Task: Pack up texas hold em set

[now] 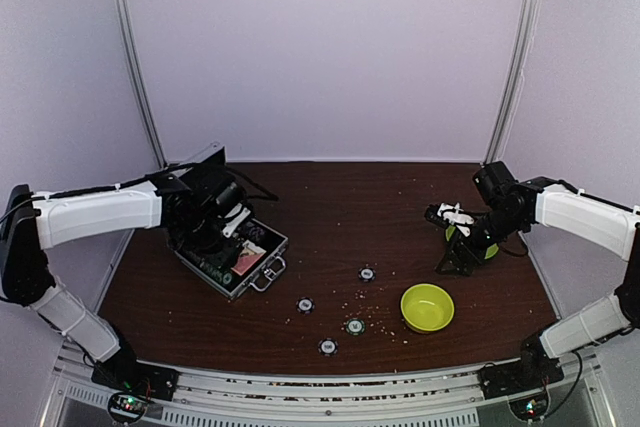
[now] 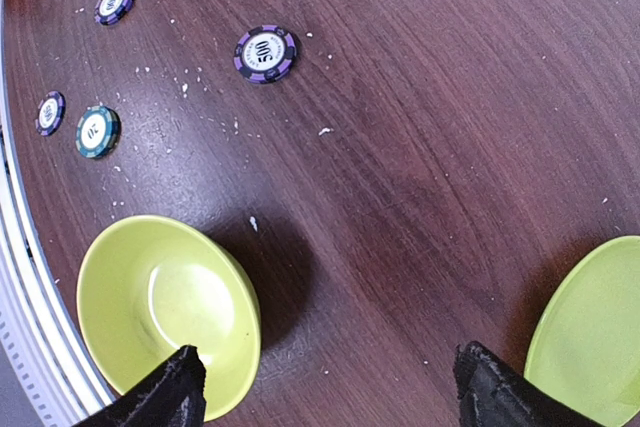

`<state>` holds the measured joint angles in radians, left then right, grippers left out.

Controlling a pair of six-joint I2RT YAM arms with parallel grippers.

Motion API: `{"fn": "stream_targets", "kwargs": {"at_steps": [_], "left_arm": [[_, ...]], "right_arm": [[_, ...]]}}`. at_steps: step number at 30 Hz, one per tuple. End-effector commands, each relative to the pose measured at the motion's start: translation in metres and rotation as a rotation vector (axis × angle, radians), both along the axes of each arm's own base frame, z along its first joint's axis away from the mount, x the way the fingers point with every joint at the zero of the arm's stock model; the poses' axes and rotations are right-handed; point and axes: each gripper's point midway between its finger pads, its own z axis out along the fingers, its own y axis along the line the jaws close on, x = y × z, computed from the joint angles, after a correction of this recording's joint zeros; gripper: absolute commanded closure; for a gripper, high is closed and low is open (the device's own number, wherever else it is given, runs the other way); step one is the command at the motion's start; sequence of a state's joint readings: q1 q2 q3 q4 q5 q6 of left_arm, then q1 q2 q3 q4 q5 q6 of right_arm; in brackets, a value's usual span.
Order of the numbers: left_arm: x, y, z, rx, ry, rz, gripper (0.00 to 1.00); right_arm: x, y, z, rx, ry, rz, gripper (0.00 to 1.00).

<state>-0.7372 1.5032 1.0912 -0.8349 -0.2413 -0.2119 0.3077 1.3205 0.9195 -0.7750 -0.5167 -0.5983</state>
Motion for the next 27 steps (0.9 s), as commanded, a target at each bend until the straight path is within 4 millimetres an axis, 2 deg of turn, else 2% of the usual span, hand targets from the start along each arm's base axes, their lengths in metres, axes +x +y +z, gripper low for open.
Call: {"fn": "stream_targets", "kwargs": {"at_steps": [1, 4, 10, 15, 19, 27], "left_arm": [[-0.015, -0.068, 0.034, -0.249, 0.008, -0.17, 0.45], [-0.025, -0.109, 0.031, -0.303, 0.04, -0.257, 0.46], [-0.052, -0.202, 0.005, -0.256, 0.086, -0.459, 0.51], [-0.079, -0.256, -0.021, -0.211, 0.139, -0.618, 0.5], [-0.094, -0.273, -0.043, -0.164, 0.171, -0.699, 0.49], [-0.106, -0.278, -0.068, -0.154, 0.243, -0.732, 0.48]], "right_arm": [[0.004, 0.002, 0.006, 0.005, -0.005, 0.003, 0.13], [0.003, 0.002, 0.007, 0.007, -0.006, 0.003, 0.13], [0.003, 0.001, 0.009, 0.009, -0.017, 0.0, 0.13], [0.003, 0.001, 0.009, 0.007, -0.019, -0.001, 0.13], [0.003, 0.001, 0.011, 0.007, -0.023, 0.001, 0.13], [0.003, 0.0, 0.011, 0.004, -0.027, -0.001, 0.13]]}}
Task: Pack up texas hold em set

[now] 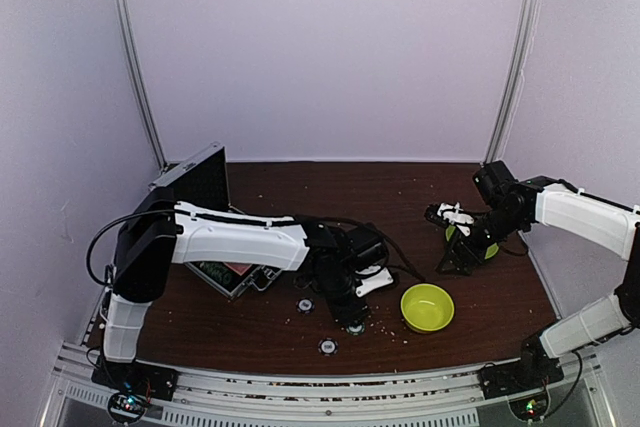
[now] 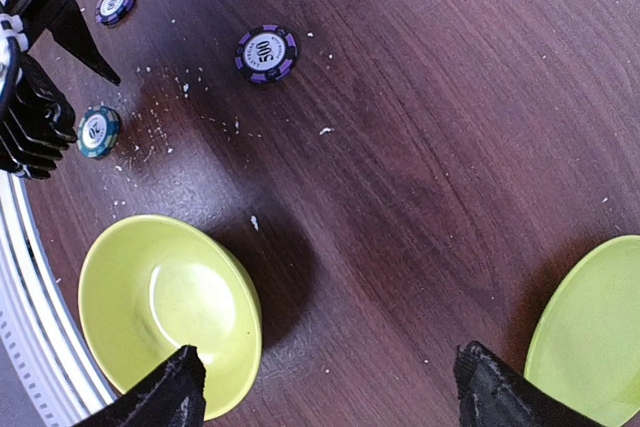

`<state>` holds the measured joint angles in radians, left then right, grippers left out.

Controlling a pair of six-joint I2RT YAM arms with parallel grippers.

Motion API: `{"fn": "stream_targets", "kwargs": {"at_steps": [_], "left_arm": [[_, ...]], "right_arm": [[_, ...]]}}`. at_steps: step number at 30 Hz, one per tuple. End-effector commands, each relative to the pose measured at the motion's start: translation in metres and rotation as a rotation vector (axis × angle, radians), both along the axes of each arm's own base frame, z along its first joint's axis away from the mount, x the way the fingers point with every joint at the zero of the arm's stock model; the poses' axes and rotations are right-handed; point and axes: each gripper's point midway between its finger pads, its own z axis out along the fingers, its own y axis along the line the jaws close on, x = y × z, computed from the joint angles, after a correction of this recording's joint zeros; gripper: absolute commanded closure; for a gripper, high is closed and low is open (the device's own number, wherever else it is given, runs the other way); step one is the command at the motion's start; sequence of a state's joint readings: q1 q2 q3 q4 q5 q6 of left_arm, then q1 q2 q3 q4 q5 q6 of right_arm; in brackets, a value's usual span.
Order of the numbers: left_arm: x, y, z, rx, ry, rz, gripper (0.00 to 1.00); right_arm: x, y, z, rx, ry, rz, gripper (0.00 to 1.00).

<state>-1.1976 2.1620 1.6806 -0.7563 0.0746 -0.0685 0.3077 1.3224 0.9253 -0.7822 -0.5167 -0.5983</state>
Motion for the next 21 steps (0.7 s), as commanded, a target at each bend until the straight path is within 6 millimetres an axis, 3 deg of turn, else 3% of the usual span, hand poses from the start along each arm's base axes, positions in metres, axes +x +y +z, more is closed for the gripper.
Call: {"fn": "stream_targets", "kwargs": {"at_steps": [1, 11, 21], "left_arm": [[-0.004, -0.004, -0.007, 0.002, 0.032, -0.036, 0.48], [-0.016, -0.006, -0.021, -0.004, 0.094, -0.073, 0.49], [-0.008, -0.002, -0.036, 0.045, 0.04, -0.063, 0.51]], "right_arm": [[0.003, 0.0, 0.01, 0.006, -0.03, -0.001, 0.13], [0.004, 0.0, 0.009, 0.002, -0.026, 0.0, 0.13], [0.004, -0.001, 0.009, 0.0, -0.027, -0.002, 0.13]]}}
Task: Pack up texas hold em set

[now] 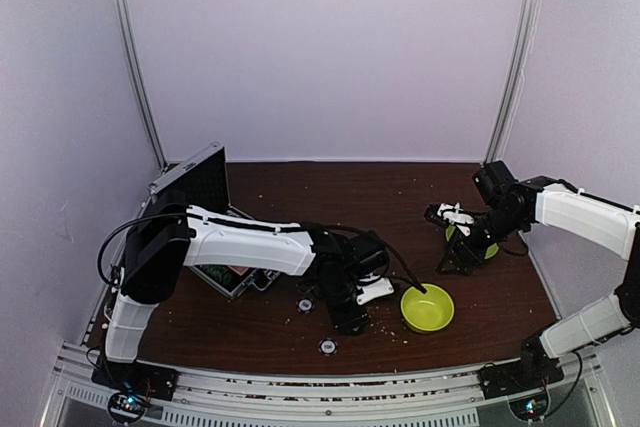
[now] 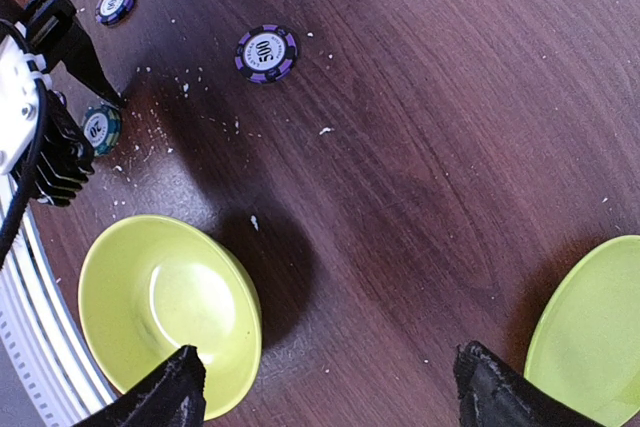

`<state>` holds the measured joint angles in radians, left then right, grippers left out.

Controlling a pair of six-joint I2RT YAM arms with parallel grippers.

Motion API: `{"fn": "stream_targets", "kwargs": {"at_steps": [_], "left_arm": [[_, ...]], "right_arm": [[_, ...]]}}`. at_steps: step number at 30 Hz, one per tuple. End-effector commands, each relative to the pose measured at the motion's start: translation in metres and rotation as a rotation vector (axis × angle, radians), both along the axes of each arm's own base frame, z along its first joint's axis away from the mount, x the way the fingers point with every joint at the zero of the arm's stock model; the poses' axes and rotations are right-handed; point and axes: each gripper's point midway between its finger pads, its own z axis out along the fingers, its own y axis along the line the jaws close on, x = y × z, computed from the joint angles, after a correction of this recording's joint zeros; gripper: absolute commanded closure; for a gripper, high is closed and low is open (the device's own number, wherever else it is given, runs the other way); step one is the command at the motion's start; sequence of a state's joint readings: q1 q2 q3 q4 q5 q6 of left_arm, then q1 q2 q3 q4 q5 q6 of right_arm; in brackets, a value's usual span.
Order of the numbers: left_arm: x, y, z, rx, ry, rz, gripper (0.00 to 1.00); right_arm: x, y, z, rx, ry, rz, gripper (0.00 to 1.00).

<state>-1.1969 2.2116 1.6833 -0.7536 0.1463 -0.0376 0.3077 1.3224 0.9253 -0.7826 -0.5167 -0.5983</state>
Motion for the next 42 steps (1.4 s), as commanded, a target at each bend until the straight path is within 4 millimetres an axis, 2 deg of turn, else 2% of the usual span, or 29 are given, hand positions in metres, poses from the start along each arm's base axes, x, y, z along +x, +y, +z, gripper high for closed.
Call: {"fn": "stream_targets", "kwargs": {"at_steps": [1, 12, 19, 22, 24, 29, 31, 35, 37, 42], "left_arm": [[0.004, 0.0, -0.017, 0.034, -0.036, -0.02, 0.51], [-0.004, 0.001, -0.026, 0.082, -0.097, -0.076, 0.51], [-0.002, 0.004, -0.026, 0.091, -0.109, -0.068, 0.59], [0.002, 0.006, -0.015, 0.083, -0.137, -0.057, 0.63], [0.006, 0.007, 0.0, 0.072, -0.165, -0.043, 0.64], [0.018, 0.01, 0.055, -0.007, -0.255, 0.021, 0.64], [0.026, 0.02, 0.075, -0.016, -0.312, 0.056, 0.64], [0.04, 0.057, 0.09, 0.059, -0.388, 0.122, 0.64], [0.046, 0.084, 0.094, 0.122, -0.431, 0.146, 0.64], [0.052, 0.159, 0.087, 0.295, -0.479, 0.183, 0.64]], "right_arm": [[0.004, 0.0, 0.009, 0.0, -0.028, -0.001, 0.13], [0.004, -0.001, 0.008, -0.003, -0.025, -0.001, 0.13], [0.004, -0.001, 0.008, -0.004, -0.022, -0.002, 0.13], [0.004, -0.001, 0.007, -0.004, -0.021, -0.002, 0.13], [0.004, -0.001, 0.007, -0.004, -0.02, -0.002, 0.13], [0.004, 0.0, 0.006, -0.004, -0.014, 0.0, 0.13], [0.004, -0.001, 0.006, -0.005, -0.013, 0.0, 0.13], [0.003, 0.0, 0.006, -0.002, -0.011, 0.001, 0.13], [0.003, 0.0, 0.006, -0.002, -0.009, 0.003, 0.13], [0.003, 0.001, 0.006, 0.003, -0.007, 0.006, 0.13]]}}
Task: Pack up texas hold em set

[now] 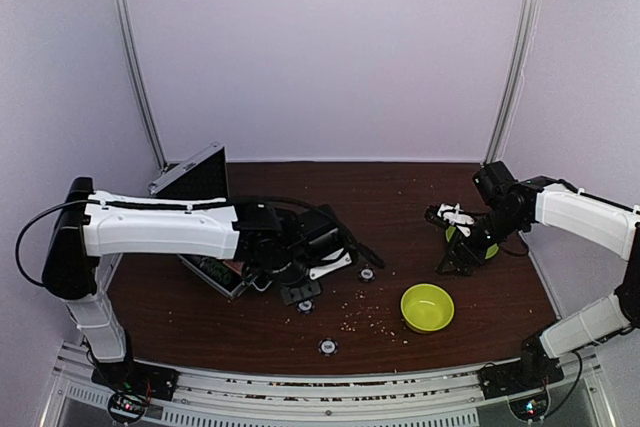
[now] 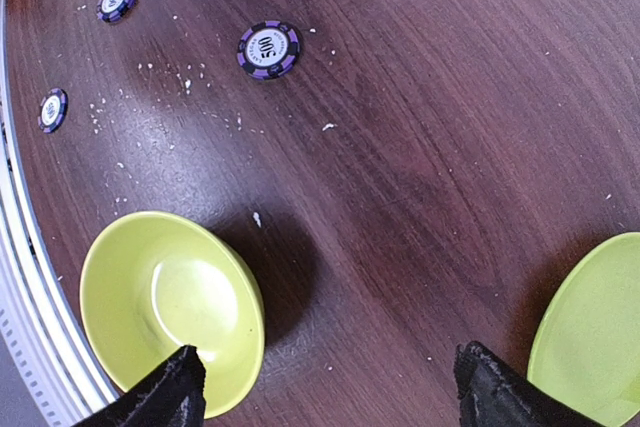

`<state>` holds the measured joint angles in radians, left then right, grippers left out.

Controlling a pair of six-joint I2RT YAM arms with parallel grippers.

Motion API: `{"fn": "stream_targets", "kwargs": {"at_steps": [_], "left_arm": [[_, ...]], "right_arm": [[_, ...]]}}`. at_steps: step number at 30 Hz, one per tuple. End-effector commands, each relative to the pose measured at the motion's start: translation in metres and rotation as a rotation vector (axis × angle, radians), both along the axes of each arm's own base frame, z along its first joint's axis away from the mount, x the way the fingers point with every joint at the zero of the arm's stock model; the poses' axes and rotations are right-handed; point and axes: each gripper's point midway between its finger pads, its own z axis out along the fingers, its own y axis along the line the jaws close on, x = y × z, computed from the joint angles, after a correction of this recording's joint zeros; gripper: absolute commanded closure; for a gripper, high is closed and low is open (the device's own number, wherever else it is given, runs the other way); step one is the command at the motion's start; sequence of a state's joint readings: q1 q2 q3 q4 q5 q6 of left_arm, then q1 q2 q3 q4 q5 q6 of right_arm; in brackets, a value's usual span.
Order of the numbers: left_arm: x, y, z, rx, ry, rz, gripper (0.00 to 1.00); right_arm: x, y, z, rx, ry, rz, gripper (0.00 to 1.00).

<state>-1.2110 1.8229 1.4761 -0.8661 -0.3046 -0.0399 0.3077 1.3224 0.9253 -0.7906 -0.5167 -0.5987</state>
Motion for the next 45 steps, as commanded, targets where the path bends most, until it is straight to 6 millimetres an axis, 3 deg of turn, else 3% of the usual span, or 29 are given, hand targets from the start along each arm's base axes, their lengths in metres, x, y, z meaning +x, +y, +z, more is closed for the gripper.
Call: {"fn": "stream_targets", "kwargs": {"at_steps": [1, 6, 13, 19, 33, 45], "left_arm": [[0.013, 0.083, -0.013, 0.212, -0.05, 0.107, 0.64], [0.018, 0.137, -0.012, 0.285, -0.034, 0.174, 0.64], [0.032, 0.179, -0.025, 0.397, -0.057, 0.18, 0.64], [0.047, 0.185, -0.027, 0.443, -0.089, 0.162, 0.64], [0.067, 0.178, -0.057, 0.541, -0.074, 0.125, 0.63], [0.074, 0.178, -0.066, 0.541, -0.067, 0.134, 0.6]], "right_arm": [[0.004, 0.002, 0.007, 0.006, -0.015, 0.005, 0.13], [0.004, 0.002, 0.008, 0.009, -0.017, 0.008, 0.13], [0.003, 0.003, 0.008, 0.013, -0.014, 0.01, 0.13], [0.003, 0.003, 0.009, 0.012, -0.017, 0.01, 0.13], [0.003, 0.001, 0.007, 0.002, -0.013, 0.011, 0.13], [0.002, 0.001, 0.003, -0.007, 0.001, 0.013, 0.13]]}}
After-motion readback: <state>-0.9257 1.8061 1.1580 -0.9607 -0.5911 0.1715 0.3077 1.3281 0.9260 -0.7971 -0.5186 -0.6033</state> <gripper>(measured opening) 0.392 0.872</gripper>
